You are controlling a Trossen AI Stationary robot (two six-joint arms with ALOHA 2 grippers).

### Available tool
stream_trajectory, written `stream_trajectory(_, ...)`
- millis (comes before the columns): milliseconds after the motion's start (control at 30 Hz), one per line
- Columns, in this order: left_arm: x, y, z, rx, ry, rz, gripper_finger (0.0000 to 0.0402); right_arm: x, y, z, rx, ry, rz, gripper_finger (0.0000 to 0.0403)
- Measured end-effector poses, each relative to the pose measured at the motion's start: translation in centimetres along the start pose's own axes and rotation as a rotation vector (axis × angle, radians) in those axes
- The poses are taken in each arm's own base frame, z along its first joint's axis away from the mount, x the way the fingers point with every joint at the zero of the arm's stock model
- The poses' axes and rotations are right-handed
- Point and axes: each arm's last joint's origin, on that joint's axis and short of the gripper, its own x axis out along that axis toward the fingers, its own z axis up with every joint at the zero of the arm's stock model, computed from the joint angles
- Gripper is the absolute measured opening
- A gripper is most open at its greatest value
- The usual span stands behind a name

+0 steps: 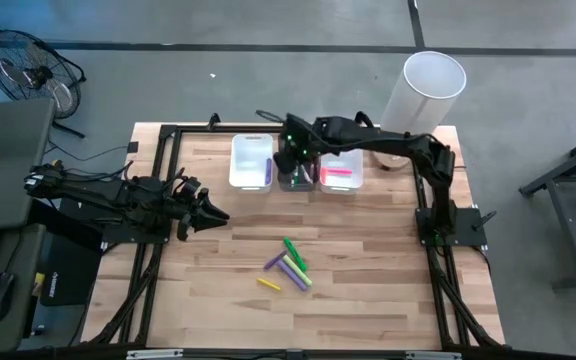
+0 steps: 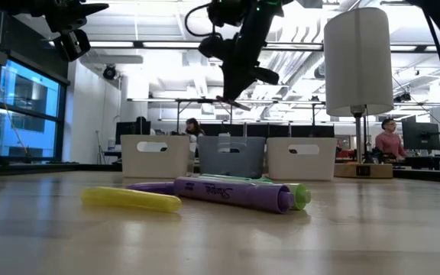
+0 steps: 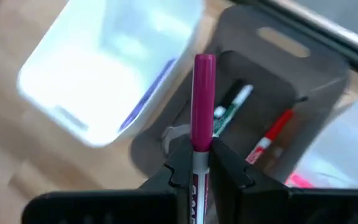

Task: Pick & Place Markers
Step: Put the purple marker pen into the black bin

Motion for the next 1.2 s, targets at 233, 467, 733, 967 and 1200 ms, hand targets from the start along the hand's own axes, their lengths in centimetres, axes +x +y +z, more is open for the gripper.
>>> stream_trajectory(233,0.0,0.0,0.0,0.000,-0.001,0.000,0.0117,1.1,-1.7,1.6,0.195,-0.058,-0.058,0.0023)
stream_trajectory(467,0.0,0.0,0.1,-0.001,-0.006,-0.003,0.0117,2.6,-2.0,1.8,0.359,-0.074,-0.086,0.0023)
stream_trajectory(733,0.0,0.0,0.0,-0.011,-0.002,-0.006,0.0117,4.4,-2.3,0.6,0.471,-0.001,-0.185,0.0025)
stream_trajectory(967,0.0,-0.1,0.0,-0.011,-0.001,-0.010,0.0117,5.4,-2.3,0.3,0.451,0.027,-0.205,0.0040)
stream_trajectory(1200,0.0,-0.1,0.0,-0.024,0.000,-0.010,0.0117,5.4,-2.2,0.3,0.415,0.025,-0.201,0.0059)
